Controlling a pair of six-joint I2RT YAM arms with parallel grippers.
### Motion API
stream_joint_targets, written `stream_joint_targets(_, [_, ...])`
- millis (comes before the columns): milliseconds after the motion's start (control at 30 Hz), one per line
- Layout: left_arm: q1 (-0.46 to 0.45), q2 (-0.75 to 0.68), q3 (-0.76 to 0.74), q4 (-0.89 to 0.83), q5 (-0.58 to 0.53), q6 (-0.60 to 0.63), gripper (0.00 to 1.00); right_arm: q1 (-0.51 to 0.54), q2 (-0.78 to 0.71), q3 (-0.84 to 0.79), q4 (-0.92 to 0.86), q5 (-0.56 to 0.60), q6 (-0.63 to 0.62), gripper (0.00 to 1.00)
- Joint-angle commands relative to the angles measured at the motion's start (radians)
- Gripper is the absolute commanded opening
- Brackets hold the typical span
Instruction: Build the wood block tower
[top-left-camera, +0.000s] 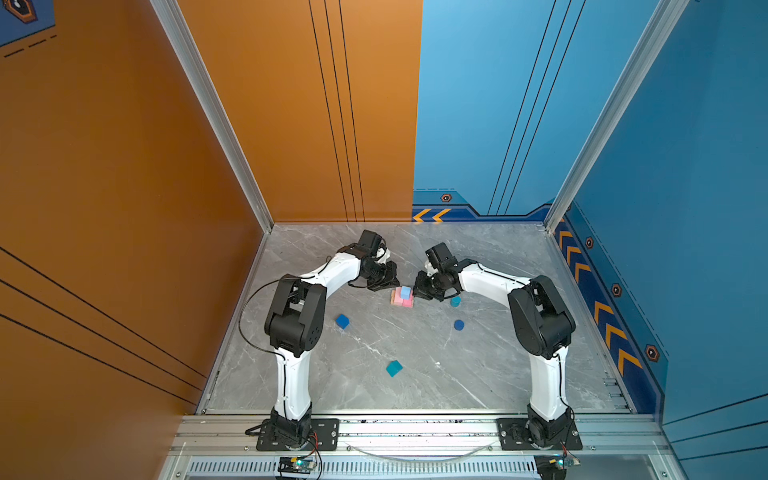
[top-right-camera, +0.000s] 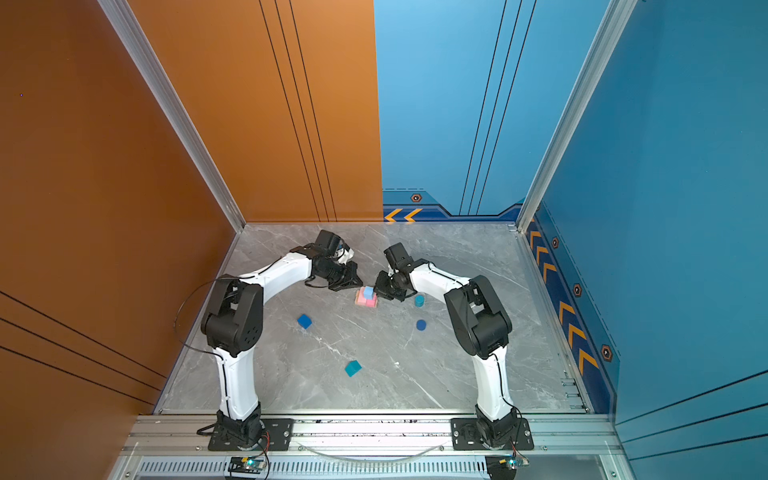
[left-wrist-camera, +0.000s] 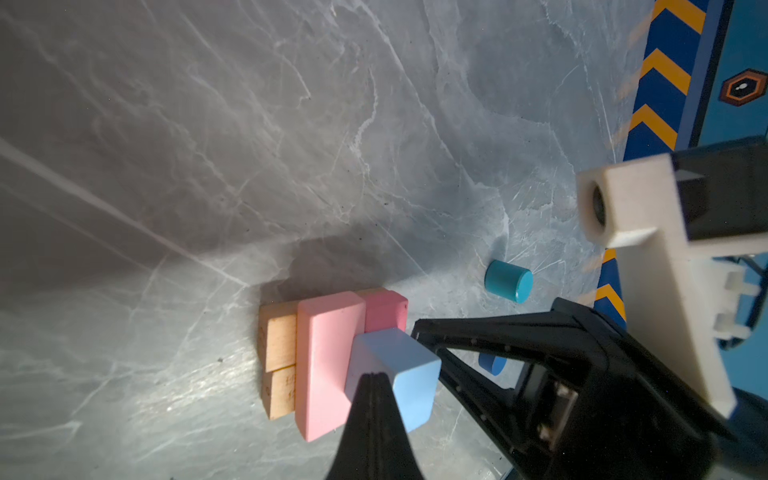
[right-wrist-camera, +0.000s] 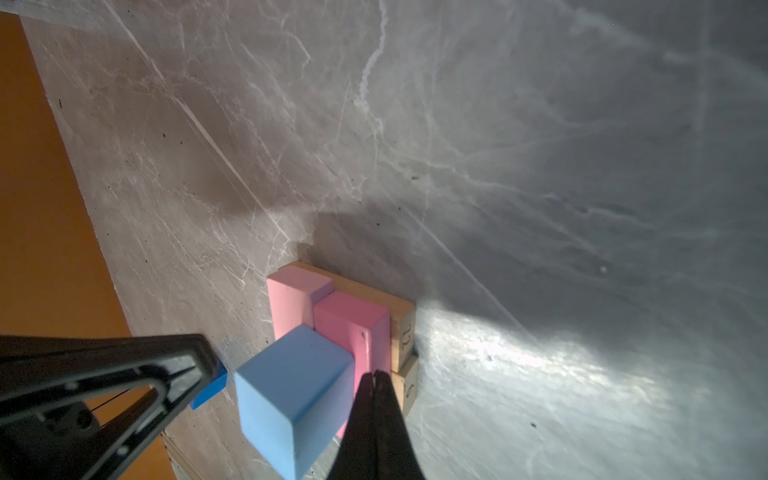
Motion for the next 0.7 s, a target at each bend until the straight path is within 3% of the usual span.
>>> stream_joint_targets(0, [-0.008,0.029,0.024,-0.019,0.026,0.003,0.02,-0.005,-0.039,0.006,-0.009,0.004,0.010,0.00])
stream_joint_targets(667, [-0.031,0.032,0.011,-0.022,0.026,0.001,0.01,-0.005,-0.042,0.004,-0.001,0.002,0.014,0.00])
